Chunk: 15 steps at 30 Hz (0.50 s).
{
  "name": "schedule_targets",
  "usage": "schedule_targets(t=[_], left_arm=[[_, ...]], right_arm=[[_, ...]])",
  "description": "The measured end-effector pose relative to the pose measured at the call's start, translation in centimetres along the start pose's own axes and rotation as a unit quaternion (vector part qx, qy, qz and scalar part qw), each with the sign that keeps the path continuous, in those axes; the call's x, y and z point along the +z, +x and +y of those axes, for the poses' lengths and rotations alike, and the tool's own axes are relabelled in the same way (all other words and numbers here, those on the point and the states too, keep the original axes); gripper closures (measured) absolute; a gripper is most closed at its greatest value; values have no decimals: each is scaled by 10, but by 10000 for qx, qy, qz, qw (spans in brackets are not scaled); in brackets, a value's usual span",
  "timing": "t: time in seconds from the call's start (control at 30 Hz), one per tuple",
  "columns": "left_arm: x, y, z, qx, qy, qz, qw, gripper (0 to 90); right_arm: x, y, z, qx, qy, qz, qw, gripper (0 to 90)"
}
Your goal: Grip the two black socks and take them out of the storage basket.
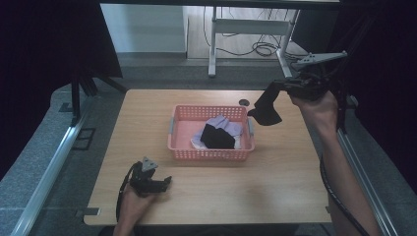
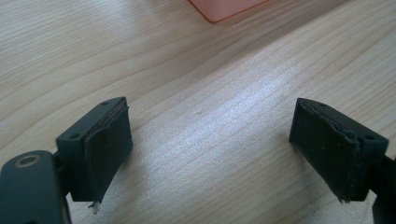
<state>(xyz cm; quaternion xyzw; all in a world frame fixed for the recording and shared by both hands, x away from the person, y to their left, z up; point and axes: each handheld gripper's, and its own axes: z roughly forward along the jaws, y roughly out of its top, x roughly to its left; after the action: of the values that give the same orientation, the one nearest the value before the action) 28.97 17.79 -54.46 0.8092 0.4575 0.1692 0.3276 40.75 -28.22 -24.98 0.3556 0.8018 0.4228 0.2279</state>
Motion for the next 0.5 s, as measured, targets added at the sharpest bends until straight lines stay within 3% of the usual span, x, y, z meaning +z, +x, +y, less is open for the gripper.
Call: schedule_targets(t=[0.33,0.5], left_arm=[[0,0,0,-4,-19,5,10000,128],[0,0,0,-12,-32,7,10000,128]], right_arm=[[-11,-21,-34,270,125,-265,9992,860],[-10,-28,-52,410,187,-291,9986,859]])
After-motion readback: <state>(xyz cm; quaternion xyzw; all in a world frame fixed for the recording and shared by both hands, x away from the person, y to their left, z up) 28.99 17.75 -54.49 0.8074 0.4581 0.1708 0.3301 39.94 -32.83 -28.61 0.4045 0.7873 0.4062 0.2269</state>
